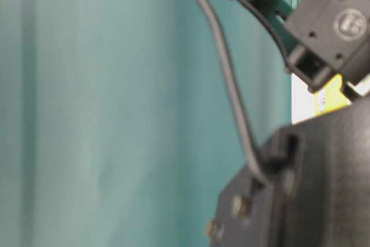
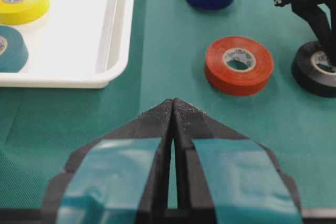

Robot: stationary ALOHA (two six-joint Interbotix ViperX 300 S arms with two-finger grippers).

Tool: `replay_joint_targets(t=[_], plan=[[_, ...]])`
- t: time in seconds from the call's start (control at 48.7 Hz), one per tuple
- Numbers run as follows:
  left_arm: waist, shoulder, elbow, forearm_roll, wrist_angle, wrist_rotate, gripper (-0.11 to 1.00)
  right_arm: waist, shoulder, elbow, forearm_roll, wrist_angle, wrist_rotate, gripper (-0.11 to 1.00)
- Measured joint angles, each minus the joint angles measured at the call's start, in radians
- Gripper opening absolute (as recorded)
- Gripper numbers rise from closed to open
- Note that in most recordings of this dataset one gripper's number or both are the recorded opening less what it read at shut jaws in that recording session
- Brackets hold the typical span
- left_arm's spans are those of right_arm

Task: Put the tape into the white case with the right arm.
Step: 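Reach the right gripper down to the black tape roll and grasp it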

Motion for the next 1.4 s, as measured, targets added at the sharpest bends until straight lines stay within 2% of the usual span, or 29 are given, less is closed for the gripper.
replay_joint_targets(t=[0.329,0.657,0.781,1.13,1.397], plan=[[0.0,0.0,0.0,-0.002,0.002,0.0,0.0,0.005,-0.067,0.0,-0.005,0.067,-0.002,0.01],[0.0,0.0,0.0,-0.002,0.0,0.0,0.0,0.005,-0.078,-0.002,-0.005,0.114,-0.002,0.01],[0.0,0.0,0.0,-0.002,0.002,0.0,0.0,0.0,-0.087,-0.002,-0.008,0.179,-0.003,0.01],[0.0,0.0,0.003,-0.002,-0.005,-0.002,0.0,-0.089,-0.183,0.0,-0.06,0.351,-0.008,0.01],[0.0,0.0,0.003,-0.002,-0.005,-0.002,0.0,-0.207,-0.196,0.028,-0.115,0.354,-0.009,0.01]])
